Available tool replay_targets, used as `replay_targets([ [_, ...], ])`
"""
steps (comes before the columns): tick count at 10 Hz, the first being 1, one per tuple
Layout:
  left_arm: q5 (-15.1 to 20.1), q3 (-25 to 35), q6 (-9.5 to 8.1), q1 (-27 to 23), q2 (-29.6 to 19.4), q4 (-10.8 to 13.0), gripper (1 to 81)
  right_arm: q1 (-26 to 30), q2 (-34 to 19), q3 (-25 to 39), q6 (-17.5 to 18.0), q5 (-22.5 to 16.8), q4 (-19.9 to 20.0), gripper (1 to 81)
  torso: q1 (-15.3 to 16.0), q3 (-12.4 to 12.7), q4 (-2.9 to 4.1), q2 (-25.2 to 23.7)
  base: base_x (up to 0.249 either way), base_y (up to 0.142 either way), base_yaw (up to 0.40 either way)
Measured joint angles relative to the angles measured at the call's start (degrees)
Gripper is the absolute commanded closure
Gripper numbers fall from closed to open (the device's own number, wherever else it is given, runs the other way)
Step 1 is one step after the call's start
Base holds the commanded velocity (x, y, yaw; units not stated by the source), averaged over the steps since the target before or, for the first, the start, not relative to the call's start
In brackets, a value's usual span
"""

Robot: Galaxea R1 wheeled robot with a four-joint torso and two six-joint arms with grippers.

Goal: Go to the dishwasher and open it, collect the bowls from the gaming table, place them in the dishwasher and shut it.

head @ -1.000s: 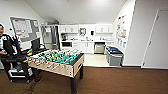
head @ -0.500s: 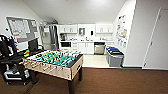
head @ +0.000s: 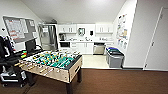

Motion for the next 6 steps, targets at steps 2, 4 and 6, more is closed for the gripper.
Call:
replay_targets([
  [2,-0.05,-0.02,0.0,-0.11,-0.12,-0.02,81.1,-0.22,0.18,0.06,0.0,-0.06,0.0,81.1,0.0,0.0,0.0,0.02,0.155,0.0,0.0],
  [4,0.0,-0.02,0.0,0.01,-0.12,-0.04,81.1,-0.09,0.16,0.04,0.0,-0.01,0.0,81.1,-0.02,0.0,0.0,0.0,0.159,0.0,0.0],
  [6,-0.05,-0.02,0.0,-0.1,-0.12,-0.04,81.1,-0.07,0.18,0.04,0.0,0.0,-0.02,81.1,0.0,0.0,0.0,0.02,0.159,0.0,0.0],
])
